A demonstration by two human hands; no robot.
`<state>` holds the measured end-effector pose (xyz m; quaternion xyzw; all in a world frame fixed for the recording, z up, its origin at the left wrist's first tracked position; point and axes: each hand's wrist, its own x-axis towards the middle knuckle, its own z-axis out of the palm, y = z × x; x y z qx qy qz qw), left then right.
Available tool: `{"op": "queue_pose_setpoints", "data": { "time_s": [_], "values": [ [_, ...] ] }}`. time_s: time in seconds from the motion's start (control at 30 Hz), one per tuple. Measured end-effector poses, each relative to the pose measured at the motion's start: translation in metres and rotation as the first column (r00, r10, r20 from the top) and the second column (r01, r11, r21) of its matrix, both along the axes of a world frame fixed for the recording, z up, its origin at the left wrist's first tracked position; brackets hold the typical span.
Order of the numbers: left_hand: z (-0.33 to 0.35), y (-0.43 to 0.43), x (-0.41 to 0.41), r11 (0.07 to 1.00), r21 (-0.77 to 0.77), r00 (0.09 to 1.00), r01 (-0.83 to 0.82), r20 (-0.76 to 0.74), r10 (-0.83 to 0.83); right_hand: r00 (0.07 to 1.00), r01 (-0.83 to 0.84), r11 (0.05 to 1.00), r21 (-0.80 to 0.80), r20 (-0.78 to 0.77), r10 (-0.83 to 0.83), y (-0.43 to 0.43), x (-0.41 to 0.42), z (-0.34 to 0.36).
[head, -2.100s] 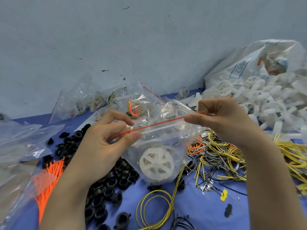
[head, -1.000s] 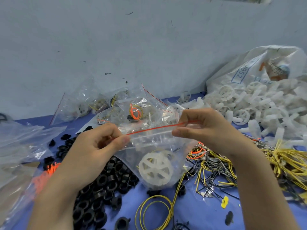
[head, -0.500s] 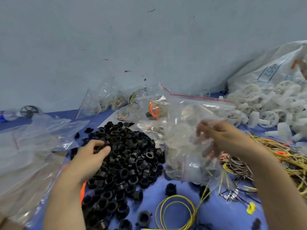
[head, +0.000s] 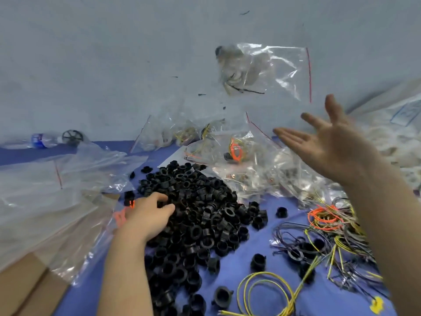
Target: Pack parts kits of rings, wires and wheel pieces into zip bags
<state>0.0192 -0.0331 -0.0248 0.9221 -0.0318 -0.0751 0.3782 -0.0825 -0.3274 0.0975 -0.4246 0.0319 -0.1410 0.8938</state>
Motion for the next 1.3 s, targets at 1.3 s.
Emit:
{"op": "queue_pose_setpoints", "data": {
  "time_s": [1.3],
  "values": [
    [0.060, -0.107, -0.089, 0.638, -0.750, 0.953, 0.172, -0.037, -0.300, 0.997, 0.008, 0.992, -0.126, 0.080, 0.002, 0.001, -0.088, -0.028]
  ]
}}
